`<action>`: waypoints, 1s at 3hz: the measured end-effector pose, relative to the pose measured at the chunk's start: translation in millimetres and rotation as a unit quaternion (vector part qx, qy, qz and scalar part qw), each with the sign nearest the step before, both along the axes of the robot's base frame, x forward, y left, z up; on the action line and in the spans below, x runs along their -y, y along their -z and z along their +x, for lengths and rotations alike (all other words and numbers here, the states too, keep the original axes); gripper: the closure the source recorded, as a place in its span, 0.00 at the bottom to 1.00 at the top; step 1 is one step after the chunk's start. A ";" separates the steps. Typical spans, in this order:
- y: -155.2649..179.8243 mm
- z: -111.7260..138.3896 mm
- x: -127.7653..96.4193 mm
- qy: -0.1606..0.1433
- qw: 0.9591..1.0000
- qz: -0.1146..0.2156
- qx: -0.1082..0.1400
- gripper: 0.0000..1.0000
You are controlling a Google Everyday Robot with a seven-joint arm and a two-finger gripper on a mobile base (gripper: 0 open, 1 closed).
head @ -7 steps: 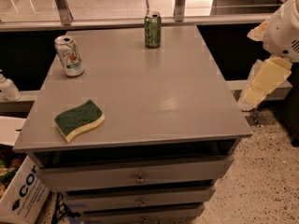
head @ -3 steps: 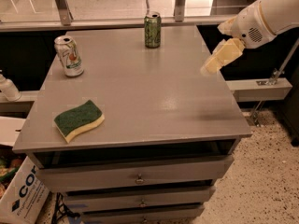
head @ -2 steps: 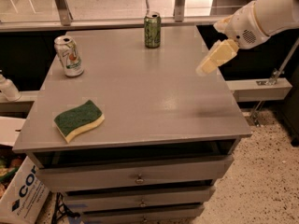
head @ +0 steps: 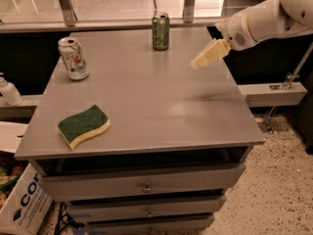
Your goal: Move green can near sponge
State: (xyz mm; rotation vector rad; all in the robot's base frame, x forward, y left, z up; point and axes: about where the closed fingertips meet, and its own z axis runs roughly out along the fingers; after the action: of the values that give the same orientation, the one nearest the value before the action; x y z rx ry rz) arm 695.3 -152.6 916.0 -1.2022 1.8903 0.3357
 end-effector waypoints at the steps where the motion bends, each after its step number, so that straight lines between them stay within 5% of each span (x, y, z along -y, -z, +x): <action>1: 12.9 39.8 -10.5 0.011 0.999 0.043 0.015 0.00; 3: 26.1 101.5 -43.9 0.017 0.994 0.100 0.041 0.00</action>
Offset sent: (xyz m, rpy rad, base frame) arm 0.1162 0.0356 -0.0228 0.2426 -0.1110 -0.0403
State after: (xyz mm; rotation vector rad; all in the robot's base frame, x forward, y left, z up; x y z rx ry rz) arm 796.8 -108.6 889.9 -1.0338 1.7587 0.4394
